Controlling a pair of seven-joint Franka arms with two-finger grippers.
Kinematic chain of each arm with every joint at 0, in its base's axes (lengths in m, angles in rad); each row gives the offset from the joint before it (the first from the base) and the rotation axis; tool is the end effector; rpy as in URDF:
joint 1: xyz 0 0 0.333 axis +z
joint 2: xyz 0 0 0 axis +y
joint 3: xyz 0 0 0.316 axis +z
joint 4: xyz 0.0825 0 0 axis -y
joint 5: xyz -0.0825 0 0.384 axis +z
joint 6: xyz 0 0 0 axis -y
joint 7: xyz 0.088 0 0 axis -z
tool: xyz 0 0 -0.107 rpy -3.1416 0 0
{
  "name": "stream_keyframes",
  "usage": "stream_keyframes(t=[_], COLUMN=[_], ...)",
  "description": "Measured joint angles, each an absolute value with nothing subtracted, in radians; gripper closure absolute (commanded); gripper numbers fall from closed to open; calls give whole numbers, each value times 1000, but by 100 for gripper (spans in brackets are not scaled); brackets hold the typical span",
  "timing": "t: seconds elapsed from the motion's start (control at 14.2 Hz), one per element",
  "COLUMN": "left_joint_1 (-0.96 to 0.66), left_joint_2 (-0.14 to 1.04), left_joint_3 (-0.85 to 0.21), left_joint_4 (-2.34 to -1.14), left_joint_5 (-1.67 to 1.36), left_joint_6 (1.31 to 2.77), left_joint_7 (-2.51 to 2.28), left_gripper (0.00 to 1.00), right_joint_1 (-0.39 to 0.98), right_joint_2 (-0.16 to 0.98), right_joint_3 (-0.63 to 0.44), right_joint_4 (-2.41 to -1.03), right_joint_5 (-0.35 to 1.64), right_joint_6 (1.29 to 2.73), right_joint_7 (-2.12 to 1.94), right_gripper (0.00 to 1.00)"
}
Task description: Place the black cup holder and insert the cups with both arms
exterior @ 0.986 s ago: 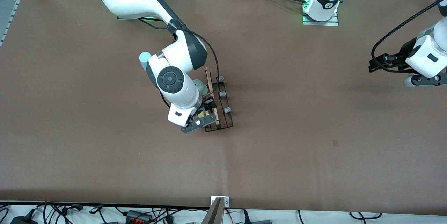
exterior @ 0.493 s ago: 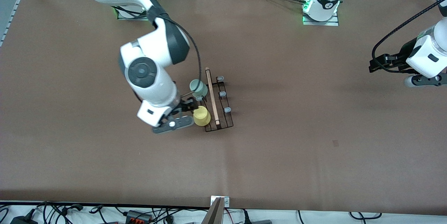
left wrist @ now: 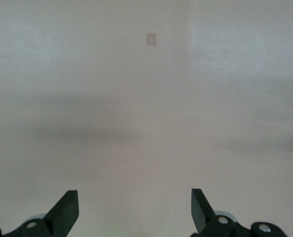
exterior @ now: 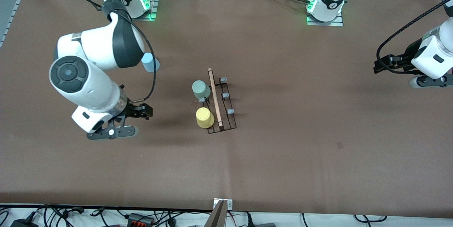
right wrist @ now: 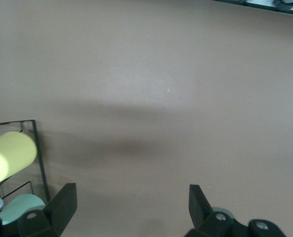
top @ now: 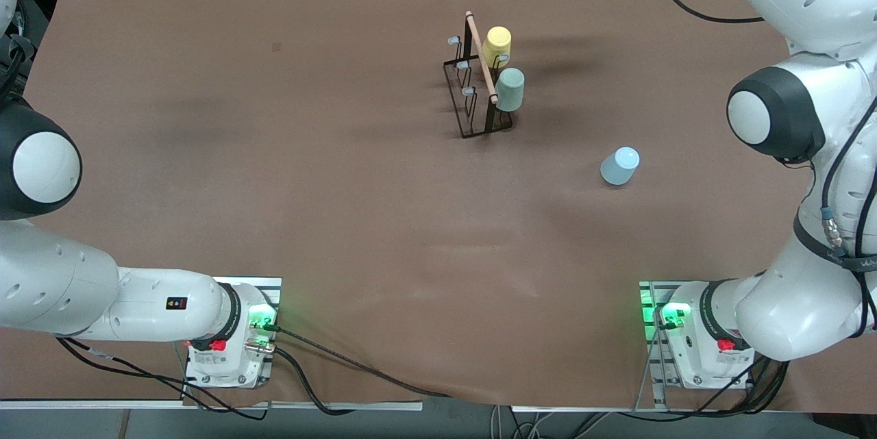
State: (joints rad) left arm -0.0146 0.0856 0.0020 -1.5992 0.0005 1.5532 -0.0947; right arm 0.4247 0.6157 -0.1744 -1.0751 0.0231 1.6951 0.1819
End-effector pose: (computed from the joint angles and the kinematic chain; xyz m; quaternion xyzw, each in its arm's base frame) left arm 0.5733 -0.0072 0.5614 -0.9970 -0.0409 0.0656 0.0039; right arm 0.6950 0.2186 0.4770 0.9980 0.0488 0.0145 0.0363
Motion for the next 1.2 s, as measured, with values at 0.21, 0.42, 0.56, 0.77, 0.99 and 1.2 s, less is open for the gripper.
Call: stream_keyframes(t=[0.21, 0.42, 0.56, 0.77, 0.99, 1.2], left_joint_1=[-15, -16, -16, -13, -6, -6], left_joint_2=[86, 86, 86, 86, 86, 86], left_joint_3=[-1, -2, -2, 0, 1, 0], left_joint_4=[-1599, -1599, -1599, -1599, -1599, -1599], left_joint_5=[0, 0, 0, 0, 0, 0], left_joint_6=[1553, 1553, 1553, 1553, 1553, 1553], left_joint_7=[-95, -95, -95, -95, -95, -95], left_gripper=[0, 0, 0, 0, 0, 0], right_joint_1=[371, 235, 126, -25, -58, -58], right_joint_2=[593, 532, 468, 373, 313, 282], right_joint_3=[-188, -130, -90, -26, -12, -8], right_joint_4=[-1078, -1124, -1187, -1269, -1303, -1319], right_joint_5=[23, 21, 20, 20, 20, 20], right_joint_6=[1691, 1691, 1690, 1688, 1663, 1588], right_joint_7=[182, 172, 124, 10, -39, -39], right_gripper=[0, 0, 0, 0, 0, 0])
